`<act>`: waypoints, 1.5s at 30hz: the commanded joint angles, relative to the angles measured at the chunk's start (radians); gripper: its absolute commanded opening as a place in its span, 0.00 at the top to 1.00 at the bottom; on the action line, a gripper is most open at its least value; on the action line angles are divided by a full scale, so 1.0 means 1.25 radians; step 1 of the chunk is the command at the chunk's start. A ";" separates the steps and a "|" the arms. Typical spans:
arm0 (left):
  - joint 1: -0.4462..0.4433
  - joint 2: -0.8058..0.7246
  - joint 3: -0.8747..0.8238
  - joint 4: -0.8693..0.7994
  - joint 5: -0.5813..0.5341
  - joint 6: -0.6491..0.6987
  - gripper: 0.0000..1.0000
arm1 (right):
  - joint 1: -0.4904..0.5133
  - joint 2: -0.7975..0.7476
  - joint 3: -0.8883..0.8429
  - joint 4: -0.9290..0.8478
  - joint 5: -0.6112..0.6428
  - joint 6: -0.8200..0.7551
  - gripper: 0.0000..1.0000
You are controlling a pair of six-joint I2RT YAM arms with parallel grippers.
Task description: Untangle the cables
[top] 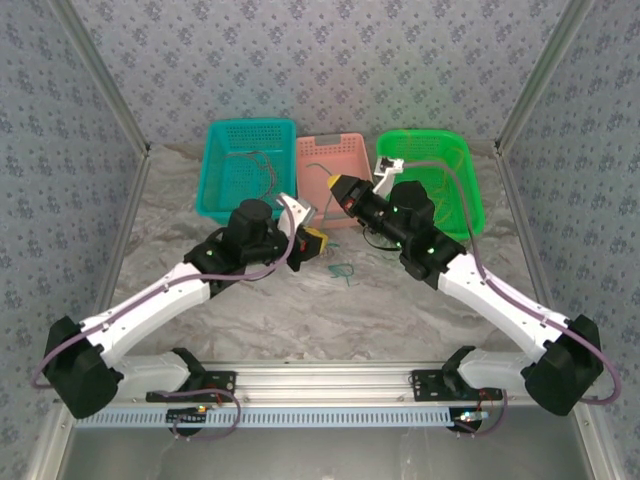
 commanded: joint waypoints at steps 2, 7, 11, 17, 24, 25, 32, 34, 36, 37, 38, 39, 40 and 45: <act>-0.028 0.035 0.010 -0.053 0.042 0.021 1.00 | -0.018 0.008 0.035 0.140 -0.011 -0.099 1.00; -0.026 0.026 0.030 -0.064 -0.009 0.005 1.00 | -0.020 0.020 0.052 0.140 -0.058 -0.163 1.00; 0.021 -0.032 0.065 -0.084 -0.041 -0.088 0.94 | -0.021 0.008 0.052 0.085 -0.097 -0.256 1.00; 0.061 -0.110 0.158 -0.184 -0.053 -0.178 0.40 | -0.034 -0.005 0.055 -0.014 -0.147 -0.401 1.00; 0.133 -0.081 0.264 -0.256 -0.058 -0.375 0.30 | -0.045 0.007 0.074 -0.059 -0.191 -0.491 1.00; 0.149 -0.069 0.267 -0.244 -0.048 -0.434 0.30 | -0.043 0.010 0.077 -0.063 -0.192 -0.500 1.00; 0.176 0.001 0.233 -0.076 -0.012 -0.733 0.27 | -0.008 0.023 0.083 -0.093 -0.172 -0.551 1.00; 0.175 0.012 0.236 -0.055 -0.020 -0.761 0.26 | 0.004 0.028 0.084 -0.099 -0.168 -0.563 1.00; 0.170 0.020 0.247 -0.051 -0.026 -0.764 0.26 | 0.014 0.032 0.086 -0.105 -0.163 -0.572 1.00; 0.169 0.026 0.249 -0.050 -0.027 -0.767 0.27 | 0.020 0.035 0.086 -0.107 -0.160 -0.577 1.00; 0.169 0.030 0.250 -0.048 -0.027 -0.769 0.30 | 0.026 0.037 0.087 -0.109 -0.157 -0.581 1.00; 0.169 0.035 0.252 -0.051 -0.025 -0.771 0.33 | 0.032 0.039 0.087 -0.110 -0.153 -0.587 1.00; 0.169 0.039 0.255 -0.053 -0.025 -0.771 0.36 | 0.038 0.042 0.086 -0.111 -0.150 -0.591 1.00; 0.176 0.050 0.277 -0.083 -0.028 -0.748 0.63 | 0.073 0.055 0.087 -0.125 -0.131 -0.618 1.00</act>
